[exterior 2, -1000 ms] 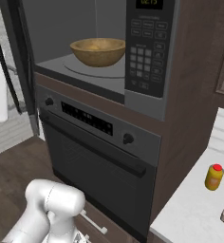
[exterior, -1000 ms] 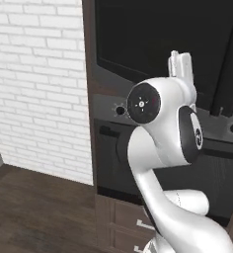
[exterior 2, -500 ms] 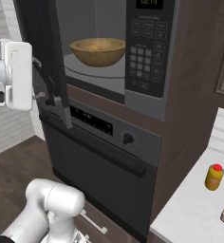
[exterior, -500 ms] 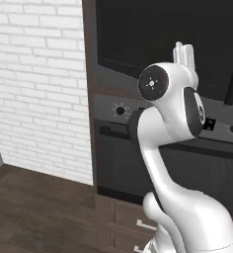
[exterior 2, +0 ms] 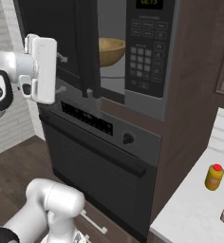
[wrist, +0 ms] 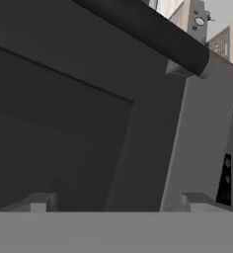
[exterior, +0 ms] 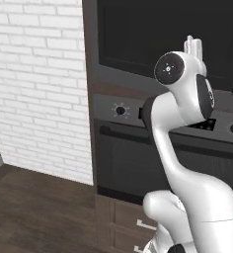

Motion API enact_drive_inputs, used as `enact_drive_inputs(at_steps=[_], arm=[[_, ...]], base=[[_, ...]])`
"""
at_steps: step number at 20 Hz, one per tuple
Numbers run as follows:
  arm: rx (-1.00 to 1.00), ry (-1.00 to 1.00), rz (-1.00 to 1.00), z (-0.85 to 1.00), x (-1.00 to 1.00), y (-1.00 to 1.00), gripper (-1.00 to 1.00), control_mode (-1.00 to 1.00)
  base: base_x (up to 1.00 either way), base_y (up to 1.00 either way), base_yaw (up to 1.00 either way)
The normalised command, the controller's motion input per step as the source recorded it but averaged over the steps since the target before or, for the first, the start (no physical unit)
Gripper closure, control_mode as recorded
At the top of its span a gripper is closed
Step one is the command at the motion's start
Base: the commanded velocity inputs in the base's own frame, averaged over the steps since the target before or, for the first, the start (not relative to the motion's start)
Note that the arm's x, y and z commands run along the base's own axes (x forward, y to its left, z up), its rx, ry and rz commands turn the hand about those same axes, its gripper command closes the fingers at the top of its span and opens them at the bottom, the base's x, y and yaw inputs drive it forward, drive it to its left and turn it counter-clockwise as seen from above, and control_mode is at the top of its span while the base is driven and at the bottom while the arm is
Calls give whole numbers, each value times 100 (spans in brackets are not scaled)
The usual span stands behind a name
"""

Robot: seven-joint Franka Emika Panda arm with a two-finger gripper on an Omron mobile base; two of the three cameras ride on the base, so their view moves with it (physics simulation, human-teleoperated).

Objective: Pick the potato from the sink and place it in the bowl. Then pick the bowl and place it in the microwave. Then close the microwave door and press the start button.

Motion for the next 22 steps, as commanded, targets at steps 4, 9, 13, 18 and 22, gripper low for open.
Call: enact_drive_inputs(at_steps=[4, 9, 13, 18, 22], arm=[[2, 0, 0, 0, 54, -40, -100, -100], [2, 0, 0, 0, 54, -33, -100, -100], [0, 0, 0, 0, 60, -28, -100, -100], [0, 0, 0, -4, 51, -28, -100, -100], [0, 0, 0, -5, 1, -18, -100, -100]], base=[[0, 0, 0], [0, 0, 0], [0, 0, 0], [0, 0, 0], [0, 0, 0]])
